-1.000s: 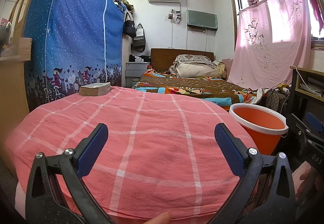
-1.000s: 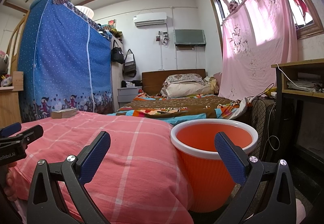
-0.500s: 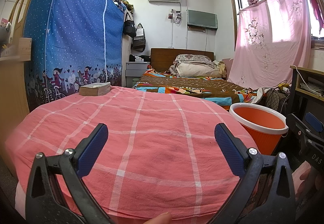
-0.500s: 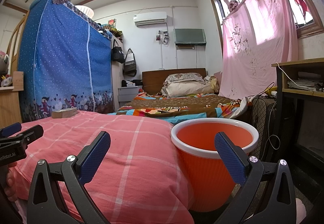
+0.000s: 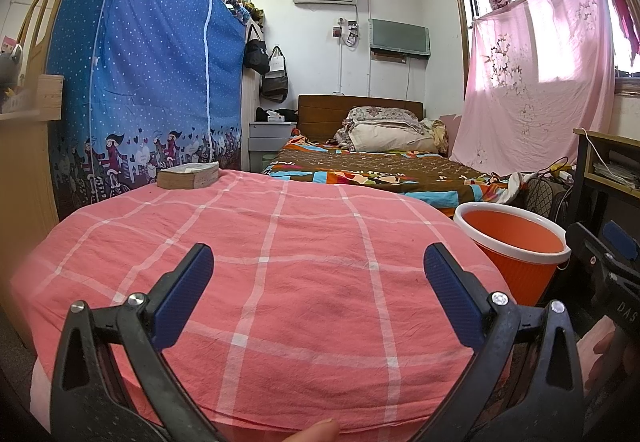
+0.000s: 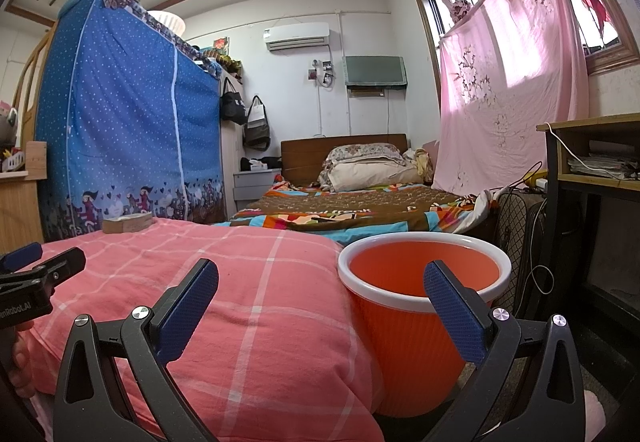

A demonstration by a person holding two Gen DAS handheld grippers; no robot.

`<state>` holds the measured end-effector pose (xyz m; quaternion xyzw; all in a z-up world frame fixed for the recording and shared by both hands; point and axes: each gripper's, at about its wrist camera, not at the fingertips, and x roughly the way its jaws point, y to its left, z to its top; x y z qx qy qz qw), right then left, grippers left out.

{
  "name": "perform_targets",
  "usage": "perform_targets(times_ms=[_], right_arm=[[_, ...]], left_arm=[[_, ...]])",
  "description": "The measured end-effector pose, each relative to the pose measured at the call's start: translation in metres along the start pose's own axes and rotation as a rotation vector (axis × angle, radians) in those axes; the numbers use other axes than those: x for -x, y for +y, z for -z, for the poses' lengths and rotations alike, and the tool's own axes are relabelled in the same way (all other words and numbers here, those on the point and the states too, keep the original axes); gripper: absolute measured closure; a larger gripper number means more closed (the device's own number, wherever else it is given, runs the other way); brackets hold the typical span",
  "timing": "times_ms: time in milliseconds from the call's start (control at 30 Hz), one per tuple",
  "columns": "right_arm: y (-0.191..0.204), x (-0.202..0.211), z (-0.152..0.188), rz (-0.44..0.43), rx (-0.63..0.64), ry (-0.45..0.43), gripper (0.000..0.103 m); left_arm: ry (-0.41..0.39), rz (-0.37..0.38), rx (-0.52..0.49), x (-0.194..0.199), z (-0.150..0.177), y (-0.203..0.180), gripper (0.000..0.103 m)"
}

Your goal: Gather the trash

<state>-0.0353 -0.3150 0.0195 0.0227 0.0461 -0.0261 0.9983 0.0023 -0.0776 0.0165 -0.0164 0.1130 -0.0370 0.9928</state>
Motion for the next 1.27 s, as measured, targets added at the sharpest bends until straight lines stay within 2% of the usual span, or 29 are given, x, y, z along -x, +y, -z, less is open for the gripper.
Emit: perform_targets(times_ms=[700, 900, 1267], right_arm=[[0.0008, 0.0002, -0.0011, 0.001, -0.001, 0.002, 0.0], [0.0008, 0.0002, -0.0017, 0.0, -0.001, 0.003, 0.0], [0.0038, 0.0029, 0.0029, 0.0, 0.0, 0.009, 0.0]], left_arm=[[-0.013, -0.001, -0.007, 0.004, 0.0018, 0.0029, 0.0], [-0.023, -0.022, -0.012, 0.0058, 0.0024, 0.0032, 0.0], [-0.008, -0.021, -0.019, 0.0038, 0.0031, 0.0027, 0.0]])
